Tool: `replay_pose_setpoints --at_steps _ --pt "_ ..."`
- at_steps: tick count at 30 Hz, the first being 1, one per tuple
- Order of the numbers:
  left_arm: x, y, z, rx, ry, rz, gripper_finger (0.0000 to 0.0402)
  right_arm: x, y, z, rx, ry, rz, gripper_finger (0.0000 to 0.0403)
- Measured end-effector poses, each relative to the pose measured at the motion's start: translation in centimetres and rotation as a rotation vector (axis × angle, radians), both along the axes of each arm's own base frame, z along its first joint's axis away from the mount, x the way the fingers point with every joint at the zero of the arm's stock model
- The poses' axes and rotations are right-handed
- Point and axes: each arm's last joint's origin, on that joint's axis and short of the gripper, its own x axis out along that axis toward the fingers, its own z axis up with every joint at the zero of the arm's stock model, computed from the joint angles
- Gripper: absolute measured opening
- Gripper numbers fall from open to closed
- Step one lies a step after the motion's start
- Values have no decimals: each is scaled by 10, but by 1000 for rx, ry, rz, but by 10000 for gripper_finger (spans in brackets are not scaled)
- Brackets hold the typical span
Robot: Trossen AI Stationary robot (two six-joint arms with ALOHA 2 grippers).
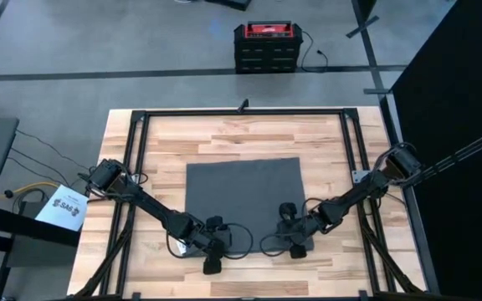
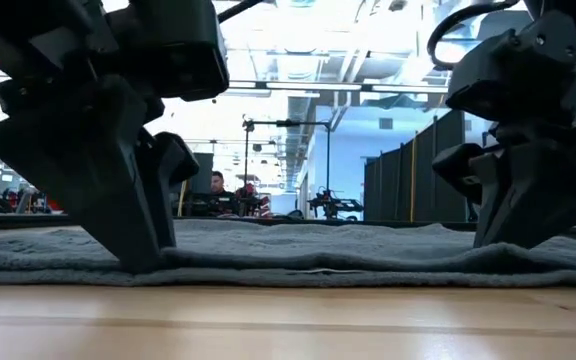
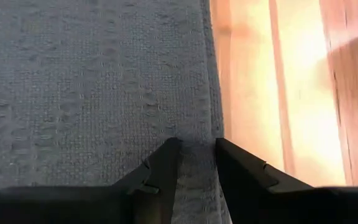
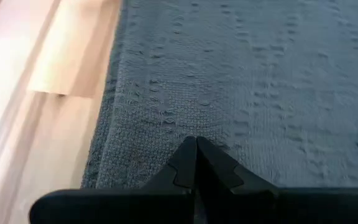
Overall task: Roll towel
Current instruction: Fold the gray towel
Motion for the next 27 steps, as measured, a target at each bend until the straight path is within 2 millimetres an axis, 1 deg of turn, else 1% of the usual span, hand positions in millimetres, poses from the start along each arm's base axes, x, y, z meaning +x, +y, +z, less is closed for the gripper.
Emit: replay_pose_setpoints --at_steps 5,7,9,12,14,16,18,19,22,23,25,27 --pt "-2 -6 2 -32 1 -41 95 -8 -3 11 -12 29 8 0" --pt "-1 -9 7 -46 -2 -63 95 -12 1 21 15 9 33 0" --pt "2 -11 17 -50 -25 -87 95 -16 5 32 70 -19 47 0" --pt "10 -10 35 6 -93 -138 95 -22 11 42 123 -38 41 0" --pt "14 -2 42 112 -133 -152 95 -23 12 44 142 -43 20 0" --pt "19 17 45 276 -138 -111 95 -22 12 38 131 -21 -2 0" --pt "23 45 43 447 -88 5 95 -20 11 26 105 15 -13 0" --pt "25 62 41 502 -37 63 95 -19 11 21 92 33 -15 0" --pt "27 110 29 531 88 173 95 -18 10 6 55 83 -24 0" --pt "27 124 25 518 118 190 95 -18 11 5 46 97 -24 0" --pt "22 146 17 499 196 198 95 -22 7 3 9 149 -30 0" --pt "14 164 12 511 303 203 95 -26 -2 4 -42 214 -40 0"
